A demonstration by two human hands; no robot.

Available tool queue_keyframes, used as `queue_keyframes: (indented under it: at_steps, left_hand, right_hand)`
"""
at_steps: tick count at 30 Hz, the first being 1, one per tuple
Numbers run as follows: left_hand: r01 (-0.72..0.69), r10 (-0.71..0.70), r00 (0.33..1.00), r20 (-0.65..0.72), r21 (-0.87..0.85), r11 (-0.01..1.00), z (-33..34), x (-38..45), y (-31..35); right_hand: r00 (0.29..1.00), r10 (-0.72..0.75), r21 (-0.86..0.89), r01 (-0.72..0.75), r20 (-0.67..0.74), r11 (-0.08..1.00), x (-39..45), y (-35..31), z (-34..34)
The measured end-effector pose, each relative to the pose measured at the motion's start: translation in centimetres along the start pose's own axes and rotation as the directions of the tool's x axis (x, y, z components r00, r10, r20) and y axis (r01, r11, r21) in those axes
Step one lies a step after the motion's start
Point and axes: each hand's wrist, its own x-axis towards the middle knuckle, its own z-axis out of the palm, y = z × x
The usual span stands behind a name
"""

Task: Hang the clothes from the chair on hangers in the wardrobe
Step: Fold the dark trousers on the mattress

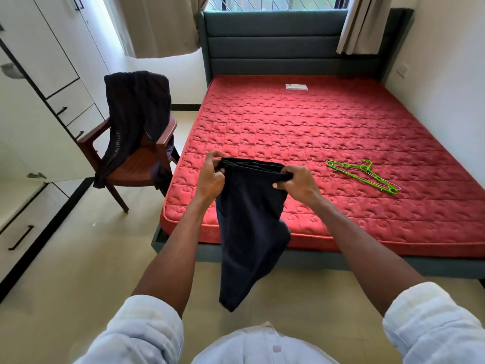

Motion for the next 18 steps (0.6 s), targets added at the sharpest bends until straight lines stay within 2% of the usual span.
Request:
queue_keyframes:
  at_steps: [3,6,10,12,15,18]
  left_hand:
    - [-0.079,0.086,0.993,-0.086,0.076,0.994,-0.3,0.5,0.7]
    - [-0.171,0.2,0.967,-0.158,0.18,0.969,-0.3,1.6,1.9]
    - [-0.153,0.171,0.969,-0.179,0.108,0.982,-0.6,3.7,3.5]
    - [-0.195,0.209,0.968,-0.137,0.105,0.975,-0.7,4.3,4.0]
    - [-0.231,0.235,0.963,-0.13,0.04,0.972,-0.9,5.4,5.4]
    - [-0.197,0.187,0.97,-0.156,-0.047,0.979,-1.0,6.8,7.3]
  right_hand:
    - [0.984,0.097,0.224,-0.062,-0.147,0.973,0.6,-2.1,-0.3]
    - [0.952,0.16,0.436,-0.032,-0.26,0.899,1.6,-3.6,-0.3]
    - [0.934,0.163,0.581,0.056,-0.318,0.812,2.6,-5.9,-1.1]
    - [0.931,0.149,0.601,0.087,-0.333,0.795,3.1,-6.8,-1.8]
    - [0.932,0.068,0.543,0.147,-0.355,0.827,4.4,-6.8,-3.3]
    - [0.963,-0.021,0.362,0.122,-0.269,0.924,6.2,-6.6,-5.6]
